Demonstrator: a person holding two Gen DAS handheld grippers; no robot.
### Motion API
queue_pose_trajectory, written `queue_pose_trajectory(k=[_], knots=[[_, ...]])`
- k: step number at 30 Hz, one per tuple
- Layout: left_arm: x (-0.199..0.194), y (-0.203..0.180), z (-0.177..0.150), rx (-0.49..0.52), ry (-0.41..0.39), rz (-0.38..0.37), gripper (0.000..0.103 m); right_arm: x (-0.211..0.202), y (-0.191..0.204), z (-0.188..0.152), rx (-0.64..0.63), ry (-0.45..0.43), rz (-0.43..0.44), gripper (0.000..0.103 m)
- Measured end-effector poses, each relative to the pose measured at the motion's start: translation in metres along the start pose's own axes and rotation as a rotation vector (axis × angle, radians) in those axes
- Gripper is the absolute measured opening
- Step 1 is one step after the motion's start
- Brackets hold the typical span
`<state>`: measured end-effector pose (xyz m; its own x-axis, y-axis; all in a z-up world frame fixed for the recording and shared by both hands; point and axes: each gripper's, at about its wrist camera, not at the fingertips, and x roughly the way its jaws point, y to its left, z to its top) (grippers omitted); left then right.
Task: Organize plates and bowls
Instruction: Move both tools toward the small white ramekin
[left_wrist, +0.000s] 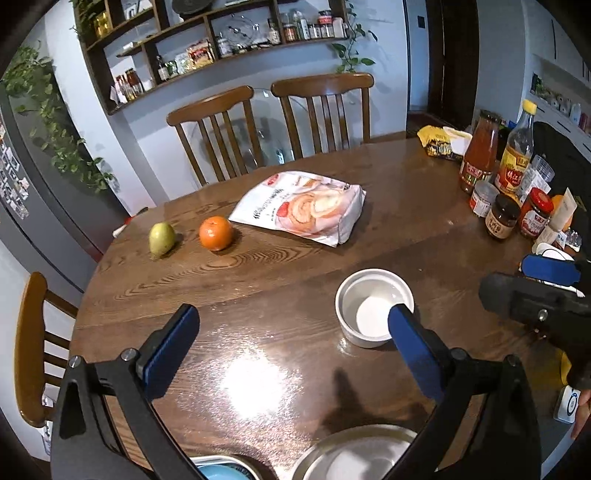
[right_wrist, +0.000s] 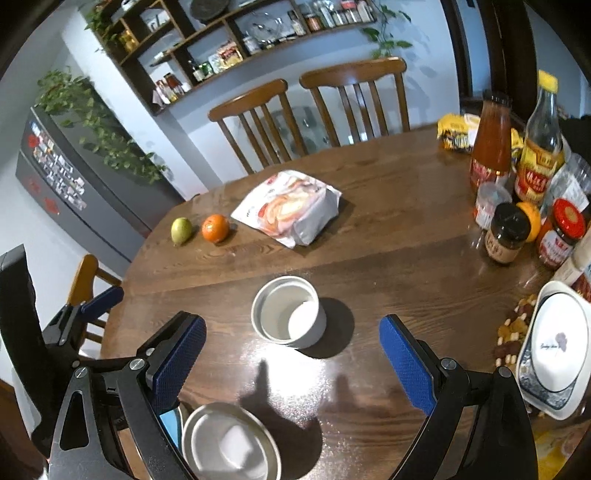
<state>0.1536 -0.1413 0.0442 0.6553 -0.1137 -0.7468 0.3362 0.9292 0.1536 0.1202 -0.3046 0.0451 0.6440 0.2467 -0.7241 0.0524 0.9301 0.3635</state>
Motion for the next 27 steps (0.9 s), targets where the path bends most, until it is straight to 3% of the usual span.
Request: queue_pose_trajectory(k=[16,24,27], knots=[[0.053,-0.011,0.003,0.000,0.108,-0.057,0.101,0.042,-0.013,0.007,0.018,0.074,-0.003,0.095],[0.078,-0.014,0.001,-0.005,0.177,-0.079,0.097,0.063,-0.019,0.008,0.023,0.118,-0.010,0.086],[0.087,-0.015,0.000,-0.011,0.198,-0.081,0.097,0.070,-0.022,0.008,0.025,0.137,-0.010,0.077]])
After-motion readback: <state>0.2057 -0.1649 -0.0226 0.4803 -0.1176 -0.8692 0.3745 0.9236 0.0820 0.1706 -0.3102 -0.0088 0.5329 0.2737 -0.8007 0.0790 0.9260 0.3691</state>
